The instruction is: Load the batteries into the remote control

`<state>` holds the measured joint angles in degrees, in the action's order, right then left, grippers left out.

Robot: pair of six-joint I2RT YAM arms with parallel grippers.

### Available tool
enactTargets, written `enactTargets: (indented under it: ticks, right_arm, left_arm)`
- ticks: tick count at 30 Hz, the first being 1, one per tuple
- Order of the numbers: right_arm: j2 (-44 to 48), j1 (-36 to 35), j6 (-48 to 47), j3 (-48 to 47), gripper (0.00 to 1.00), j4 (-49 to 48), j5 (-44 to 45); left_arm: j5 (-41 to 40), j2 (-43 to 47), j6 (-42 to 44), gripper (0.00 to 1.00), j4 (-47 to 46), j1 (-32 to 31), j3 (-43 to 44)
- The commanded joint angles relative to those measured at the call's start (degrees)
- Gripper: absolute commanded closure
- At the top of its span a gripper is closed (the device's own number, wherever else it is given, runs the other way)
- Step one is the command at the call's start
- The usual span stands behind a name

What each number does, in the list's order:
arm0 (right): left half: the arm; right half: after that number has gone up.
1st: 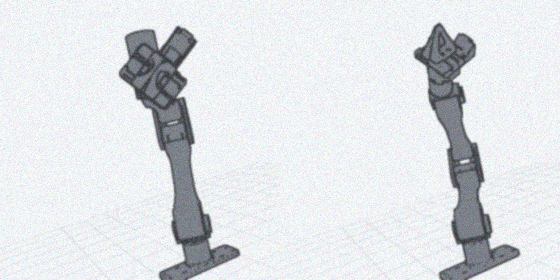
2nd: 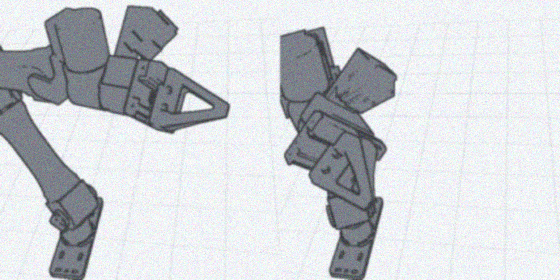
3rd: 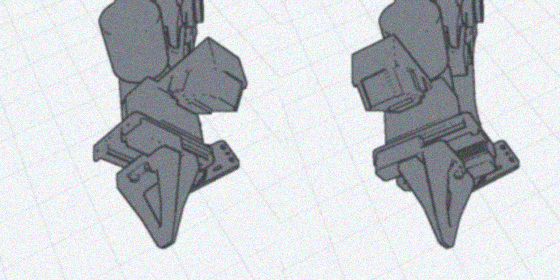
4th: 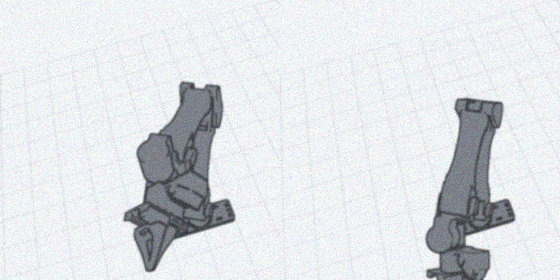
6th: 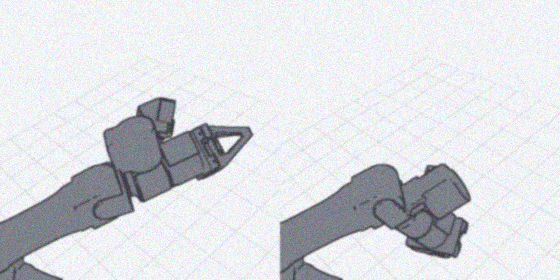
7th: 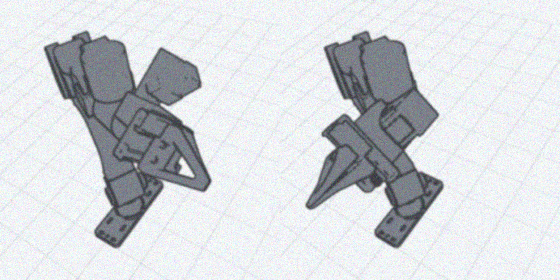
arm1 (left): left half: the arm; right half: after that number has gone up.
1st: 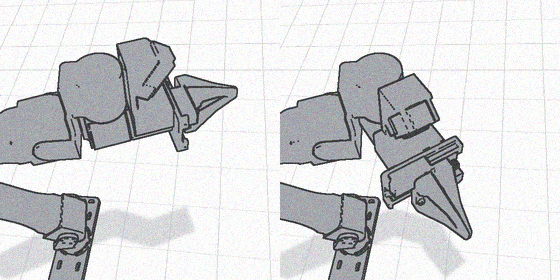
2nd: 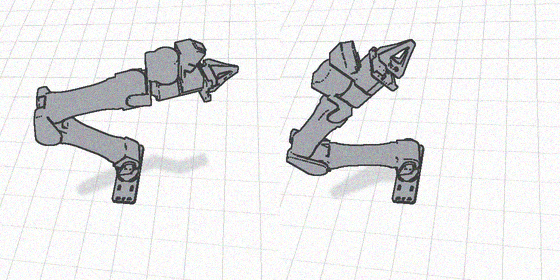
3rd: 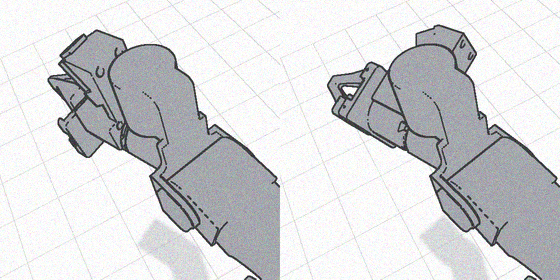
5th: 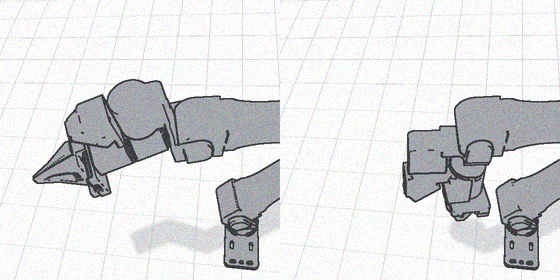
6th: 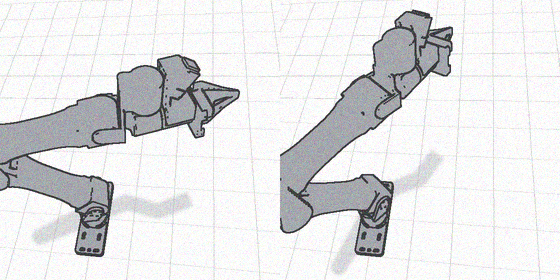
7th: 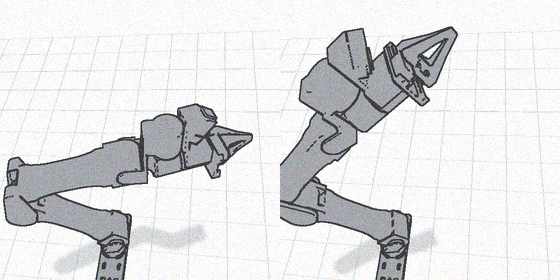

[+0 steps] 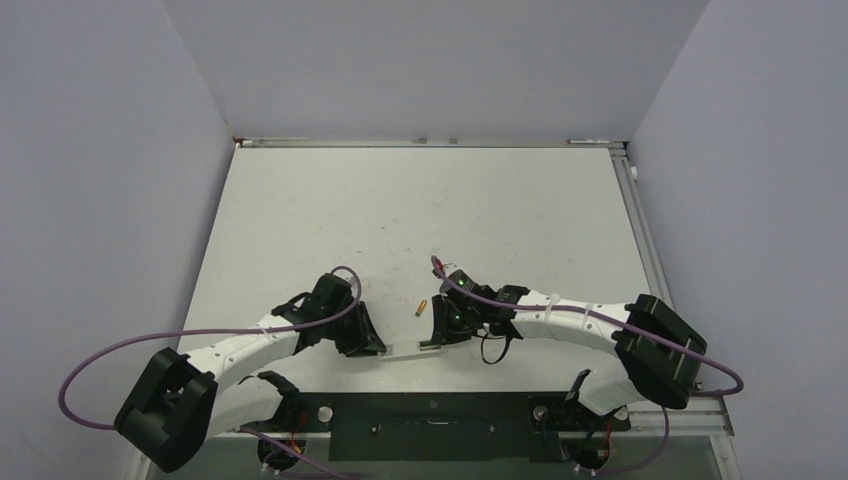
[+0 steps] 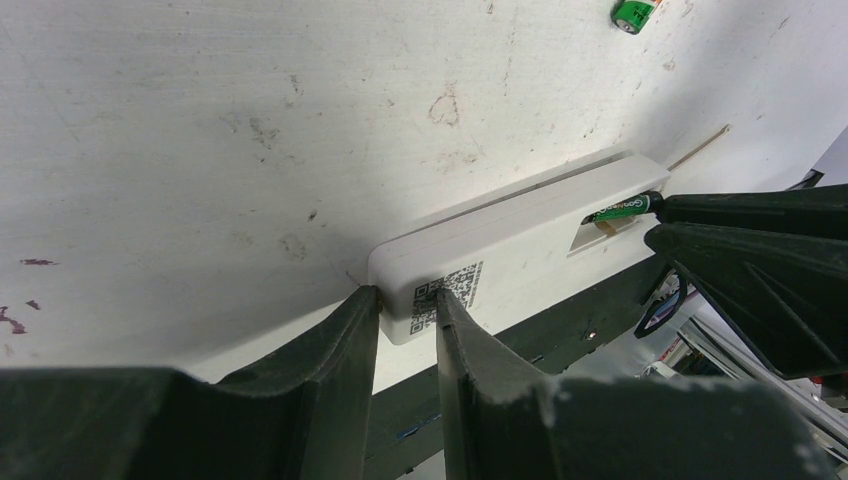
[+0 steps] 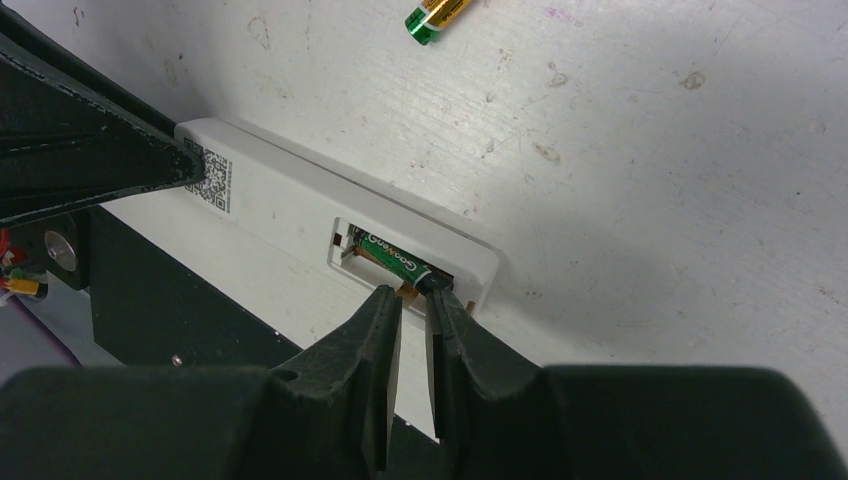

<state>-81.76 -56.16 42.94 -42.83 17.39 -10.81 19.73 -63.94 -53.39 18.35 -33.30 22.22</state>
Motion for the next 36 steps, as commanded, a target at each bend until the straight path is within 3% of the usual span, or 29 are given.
enactTargets:
  ticks: [1, 15, 36]
  right_arm:
    - [-0.89, 0.28, 0.89, -0.06, 0.83, -3.18, -0.94]
    - [-4.24, -0.94, 0.57, -2.55, 0.86, -1.51, -0.06]
    - [-16.84, -10.49, -1.01, -16.84, 0.91, 16.94, 16.15]
  left_arm:
    - [-0.26, 0.14, -0.3, 0.77, -2.52, -0.62, -0.16]
    - [0.02, 0.24, -0.24, 0.78, -2.92, -0.89, 0.1]
    - [0.92, 2.67, 0.38, 0.78, -3.06, -0.85, -1.19]
